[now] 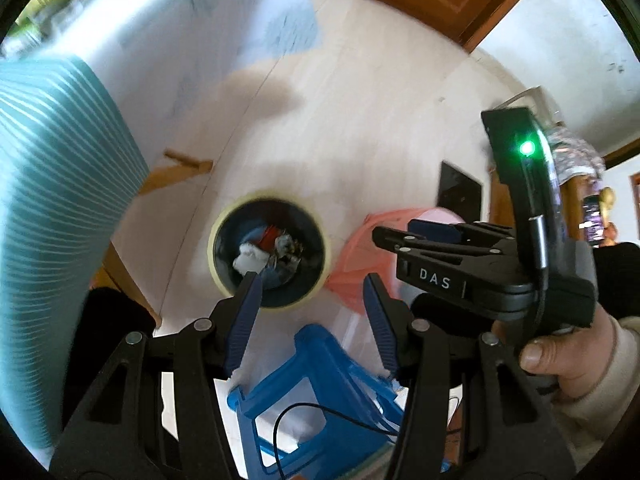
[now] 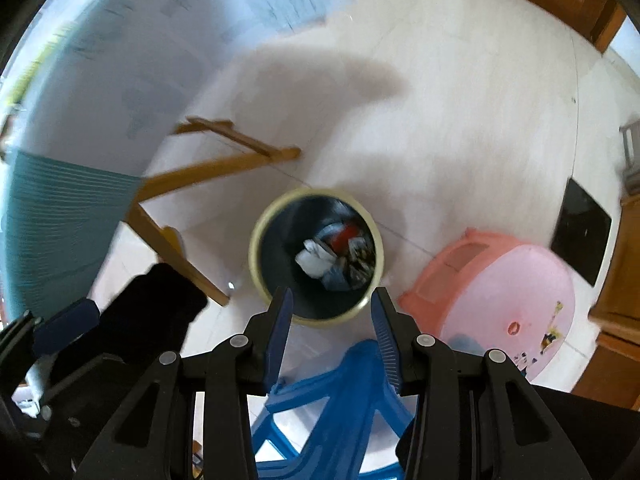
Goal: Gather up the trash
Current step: 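Swing both tools back toward the table, then grasp the silver printed carton with the left tool while the right tool grasps the white packet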
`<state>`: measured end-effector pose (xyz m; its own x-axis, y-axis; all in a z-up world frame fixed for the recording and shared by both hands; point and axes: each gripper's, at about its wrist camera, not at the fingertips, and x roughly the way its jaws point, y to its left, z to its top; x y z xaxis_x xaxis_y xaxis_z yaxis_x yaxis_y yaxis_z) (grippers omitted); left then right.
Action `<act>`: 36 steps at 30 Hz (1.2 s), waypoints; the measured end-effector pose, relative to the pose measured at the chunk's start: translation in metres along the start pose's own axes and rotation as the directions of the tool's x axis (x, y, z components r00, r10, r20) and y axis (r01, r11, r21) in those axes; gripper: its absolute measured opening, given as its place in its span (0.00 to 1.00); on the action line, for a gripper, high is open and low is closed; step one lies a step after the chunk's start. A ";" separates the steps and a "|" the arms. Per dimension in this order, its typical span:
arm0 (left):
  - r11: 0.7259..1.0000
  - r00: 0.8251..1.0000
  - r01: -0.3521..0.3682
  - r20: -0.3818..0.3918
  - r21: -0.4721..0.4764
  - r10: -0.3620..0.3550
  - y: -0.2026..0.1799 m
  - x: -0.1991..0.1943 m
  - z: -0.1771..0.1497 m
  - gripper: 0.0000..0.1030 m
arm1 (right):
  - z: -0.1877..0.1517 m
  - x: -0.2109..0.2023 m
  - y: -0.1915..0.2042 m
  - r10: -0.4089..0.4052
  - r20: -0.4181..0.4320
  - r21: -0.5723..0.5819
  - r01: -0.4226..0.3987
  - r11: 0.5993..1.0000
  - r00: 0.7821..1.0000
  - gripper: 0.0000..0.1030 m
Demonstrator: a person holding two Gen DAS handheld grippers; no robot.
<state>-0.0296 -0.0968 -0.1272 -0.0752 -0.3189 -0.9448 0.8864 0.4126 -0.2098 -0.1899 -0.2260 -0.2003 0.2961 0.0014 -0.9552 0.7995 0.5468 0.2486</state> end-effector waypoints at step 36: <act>0.995 0.962 -0.104 0.255 0.004 0.099 0.288 -0.229 0.031 0.79 | 0.056 -0.157 0.313 0.266 0.213 -0.511 -0.125 0.850 0.940 0.40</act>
<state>0.2576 0.0683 0.0361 0.1324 -0.4836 -0.8652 0.8913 0.4399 -0.1095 0.0428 -0.1018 0.0367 0.6027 -0.0318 -0.7974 0.3758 0.8928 0.2484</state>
